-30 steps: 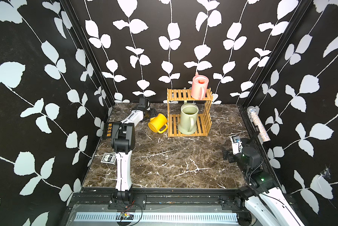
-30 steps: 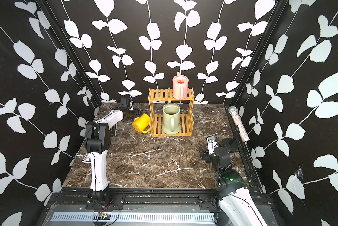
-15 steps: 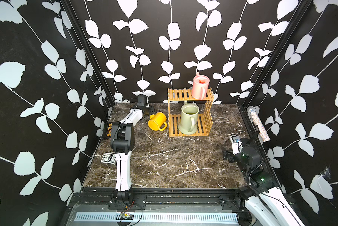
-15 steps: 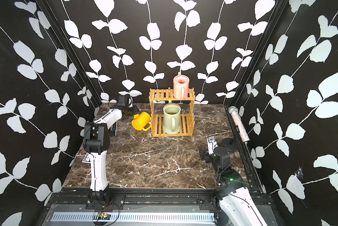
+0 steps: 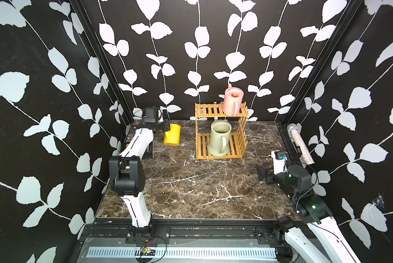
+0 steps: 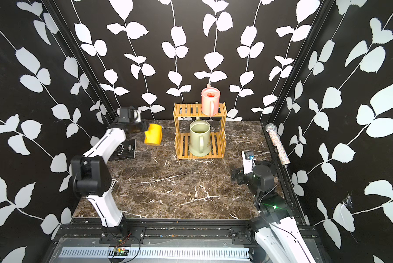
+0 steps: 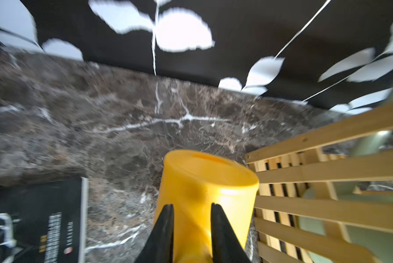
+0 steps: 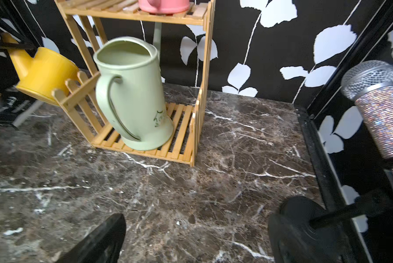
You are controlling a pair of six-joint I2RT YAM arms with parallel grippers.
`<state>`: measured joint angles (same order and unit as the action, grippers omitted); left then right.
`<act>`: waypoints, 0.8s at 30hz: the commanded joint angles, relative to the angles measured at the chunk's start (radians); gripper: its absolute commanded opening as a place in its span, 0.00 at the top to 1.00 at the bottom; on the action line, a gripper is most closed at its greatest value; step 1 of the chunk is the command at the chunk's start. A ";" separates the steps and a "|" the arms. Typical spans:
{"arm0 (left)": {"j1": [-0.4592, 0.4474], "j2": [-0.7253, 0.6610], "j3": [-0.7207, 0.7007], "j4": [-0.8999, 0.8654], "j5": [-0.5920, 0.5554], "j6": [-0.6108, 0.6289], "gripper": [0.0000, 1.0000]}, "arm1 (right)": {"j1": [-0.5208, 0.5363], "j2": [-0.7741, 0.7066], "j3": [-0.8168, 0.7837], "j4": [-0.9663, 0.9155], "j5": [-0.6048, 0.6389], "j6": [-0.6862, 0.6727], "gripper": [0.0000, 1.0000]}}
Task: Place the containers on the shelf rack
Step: 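Pick up a container from the center of the board.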
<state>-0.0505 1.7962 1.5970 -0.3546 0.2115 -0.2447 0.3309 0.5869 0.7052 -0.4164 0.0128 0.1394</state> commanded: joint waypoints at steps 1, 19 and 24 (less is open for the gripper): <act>0.030 -0.108 -0.014 0.026 0.167 0.022 1.00 | 0.000 0.070 0.058 0.026 -0.125 0.183 0.01; -0.046 -0.155 0.034 0.586 0.867 -0.440 1.00 | 0.336 0.486 0.344 0.298 -0.252 0.454 0.05; -0.091 -0.155 0.039 0.640 0.908 -0.472 1.00 | 0.385 0.575 0.415 0.351 -0.324 0.451 0.10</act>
<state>-0.1253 1.6672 1.6131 0.1722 1.0420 -0.6594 0.6895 1.1355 1.0744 -0.1612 -0.2485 0.5785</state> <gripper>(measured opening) 0.244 0.904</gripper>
